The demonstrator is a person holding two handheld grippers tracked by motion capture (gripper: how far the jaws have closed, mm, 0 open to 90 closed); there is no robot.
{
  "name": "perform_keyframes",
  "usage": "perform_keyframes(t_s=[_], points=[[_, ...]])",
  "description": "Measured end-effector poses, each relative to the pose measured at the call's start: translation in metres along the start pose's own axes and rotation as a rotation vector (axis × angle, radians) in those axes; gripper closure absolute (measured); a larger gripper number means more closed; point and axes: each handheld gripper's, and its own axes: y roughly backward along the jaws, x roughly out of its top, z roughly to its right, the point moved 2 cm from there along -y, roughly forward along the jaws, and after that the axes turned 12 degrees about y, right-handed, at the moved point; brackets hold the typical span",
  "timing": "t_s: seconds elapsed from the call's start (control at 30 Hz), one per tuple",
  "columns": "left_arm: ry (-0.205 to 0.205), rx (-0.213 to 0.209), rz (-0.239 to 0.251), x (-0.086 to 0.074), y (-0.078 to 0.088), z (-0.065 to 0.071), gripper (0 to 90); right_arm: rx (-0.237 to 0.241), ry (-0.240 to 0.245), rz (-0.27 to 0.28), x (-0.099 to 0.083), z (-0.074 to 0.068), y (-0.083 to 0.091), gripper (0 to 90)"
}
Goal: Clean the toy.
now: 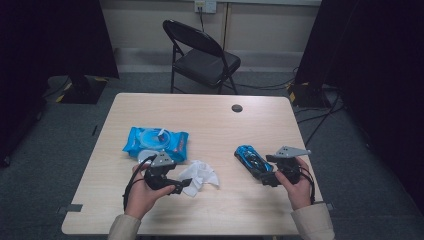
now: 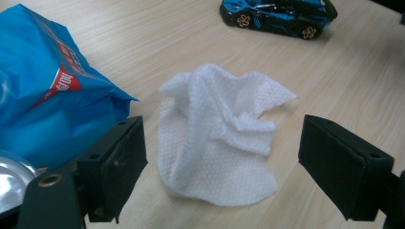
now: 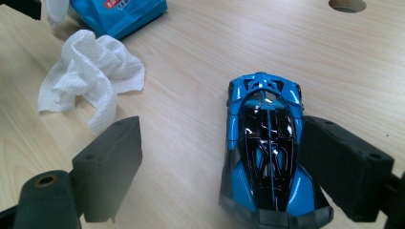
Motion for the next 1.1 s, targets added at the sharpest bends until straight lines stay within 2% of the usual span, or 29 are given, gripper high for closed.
perform_keyframes(t_s=[0.03, 0.1, 0.47, 1.1], points=[[0.031, -0.009, 0.013, -0.001, 0.001, 0.000, 16.3, 0.000, 0.001, -0.003, -0.001, 0.000, 0.001, 14.9], [0.023, -0.010, 0.016, -0.001, 0.003, -0.001, 16.3, 0.001, 0.004, -0.006, -0.002, -0.001, 0.003, 14.9], [0.050, -0.022, 0.011, -0.007, 0.014, -0.002, 16.3, -0.002, 0.030, -0.018, -0.009, -0.005, 0.015, 14.8], [0.074, 0.007, 0.009, -0.023, 0.035, -0.017, 16.2, -0.013, 0.009, -0.040, -0.038, -0.005, 0.035, 15.0]])
